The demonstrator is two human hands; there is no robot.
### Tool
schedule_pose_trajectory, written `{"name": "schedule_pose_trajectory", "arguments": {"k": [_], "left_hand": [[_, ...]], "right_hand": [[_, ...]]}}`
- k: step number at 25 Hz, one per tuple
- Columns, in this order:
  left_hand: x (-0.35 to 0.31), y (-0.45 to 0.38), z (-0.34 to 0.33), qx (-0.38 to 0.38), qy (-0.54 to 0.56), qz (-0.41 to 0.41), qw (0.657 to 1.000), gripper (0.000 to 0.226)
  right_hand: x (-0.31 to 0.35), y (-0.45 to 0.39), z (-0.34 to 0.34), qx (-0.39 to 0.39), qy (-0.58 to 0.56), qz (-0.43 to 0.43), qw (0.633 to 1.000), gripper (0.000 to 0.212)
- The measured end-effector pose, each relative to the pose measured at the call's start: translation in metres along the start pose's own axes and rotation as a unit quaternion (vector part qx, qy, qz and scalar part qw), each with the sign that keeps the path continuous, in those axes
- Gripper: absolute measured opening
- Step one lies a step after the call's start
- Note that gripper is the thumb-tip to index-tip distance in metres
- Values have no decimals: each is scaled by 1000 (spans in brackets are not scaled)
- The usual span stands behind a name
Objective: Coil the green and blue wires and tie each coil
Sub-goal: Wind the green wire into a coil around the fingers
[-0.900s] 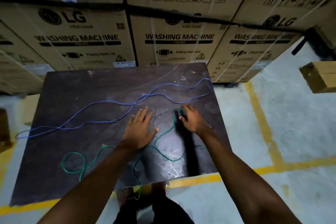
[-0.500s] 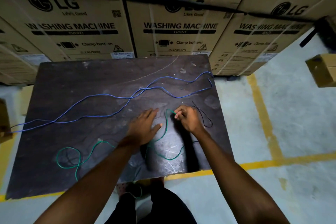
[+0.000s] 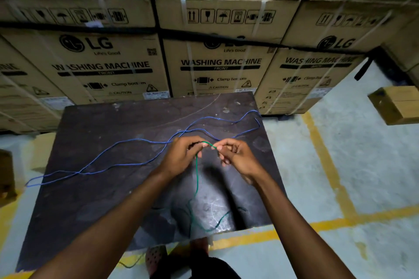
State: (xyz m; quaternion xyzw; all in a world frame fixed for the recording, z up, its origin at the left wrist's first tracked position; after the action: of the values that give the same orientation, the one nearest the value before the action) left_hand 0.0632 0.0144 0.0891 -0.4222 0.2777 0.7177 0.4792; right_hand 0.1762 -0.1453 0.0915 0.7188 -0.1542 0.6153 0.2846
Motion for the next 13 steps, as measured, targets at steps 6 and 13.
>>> {"name": "schedule_pose_trajectory", "arguments": {"k": [6, 13], "left_hand": [[-34, 0, 49, -68, 181, 23, 981, 5], [-59, 12, 77, -89, 211, -31, 973, 17]], "right_hand": [[62, 17, -42, 115, 52, -45, 991, 42], [133, 37, -79, 225, -126, 35, 965, 32]]}}
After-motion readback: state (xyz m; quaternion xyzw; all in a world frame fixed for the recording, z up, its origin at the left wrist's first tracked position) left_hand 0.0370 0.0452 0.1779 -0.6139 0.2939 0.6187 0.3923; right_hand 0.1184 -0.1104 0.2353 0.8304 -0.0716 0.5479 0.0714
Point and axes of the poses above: each hand's wrist, its own y-axis away from the middle knuckle, its own z-axis out of the back of the hand, x = y × z, the point moved 2 cm from there along -y, towards the middle knuckle, and after that the axes turned 3 degrees about z, right-handed, at the moved point
